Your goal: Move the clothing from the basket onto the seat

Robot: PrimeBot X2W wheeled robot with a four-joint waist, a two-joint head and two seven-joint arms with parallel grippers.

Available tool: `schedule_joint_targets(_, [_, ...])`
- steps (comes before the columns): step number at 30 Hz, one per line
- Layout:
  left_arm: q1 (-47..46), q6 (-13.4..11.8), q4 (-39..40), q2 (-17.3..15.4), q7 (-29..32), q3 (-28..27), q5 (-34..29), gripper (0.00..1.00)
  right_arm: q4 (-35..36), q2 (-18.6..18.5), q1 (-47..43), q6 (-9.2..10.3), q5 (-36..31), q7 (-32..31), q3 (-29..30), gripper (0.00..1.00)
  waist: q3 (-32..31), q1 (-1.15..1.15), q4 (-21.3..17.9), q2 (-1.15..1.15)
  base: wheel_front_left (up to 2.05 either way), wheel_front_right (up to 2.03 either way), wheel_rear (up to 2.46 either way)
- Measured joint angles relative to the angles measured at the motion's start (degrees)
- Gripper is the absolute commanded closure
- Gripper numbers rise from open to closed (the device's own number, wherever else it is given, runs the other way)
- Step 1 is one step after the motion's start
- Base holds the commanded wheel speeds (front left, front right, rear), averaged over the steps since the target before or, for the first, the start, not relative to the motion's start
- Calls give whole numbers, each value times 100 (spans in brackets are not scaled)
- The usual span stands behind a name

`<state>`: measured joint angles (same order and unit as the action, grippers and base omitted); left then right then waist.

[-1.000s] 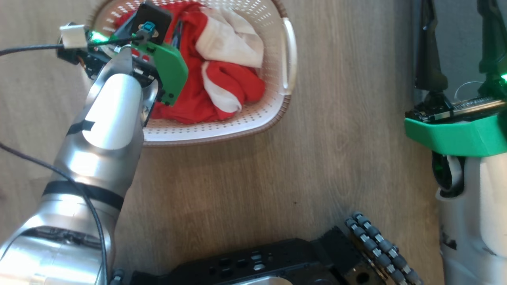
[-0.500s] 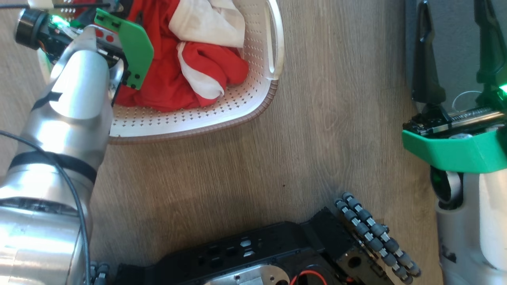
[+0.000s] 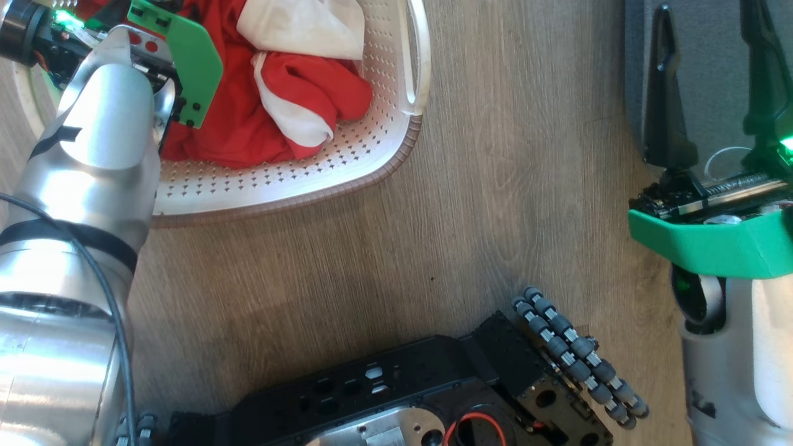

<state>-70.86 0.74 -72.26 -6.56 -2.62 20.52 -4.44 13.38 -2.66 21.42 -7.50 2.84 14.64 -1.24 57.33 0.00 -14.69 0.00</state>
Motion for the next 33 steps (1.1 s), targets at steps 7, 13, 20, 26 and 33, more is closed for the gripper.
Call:
schedule_joint_targets(7, [-72,-7,-99,36,105,167,30,0,0,0,-115,0,30,0,27,0,18,0,-2,0,0,0,0])
schedule_joint_targets(13, [-76,-42,-115,31,186,202,33,0,113,0,-165,0,51,0,94,0,32,0,16,0,0,0,0])
schedule_joint_targets(20, [-56,-34,-178,51,188,244,143,100,113,1,-321,0,21,0,108,0,-10,0,40,0,0,0,0])
schedule_joint_targets(26, [-33,-34,-176,171,-232,219,302,100,23,1,-298,0,43,0,127,0,-113,1,133,0,0,0,0])
schedule_joint_targets(33, [437,14,-107,303,-911,120,630,100,-327,1,-248,0,3,0,162,0,-836,0,337,0,0,0,0])
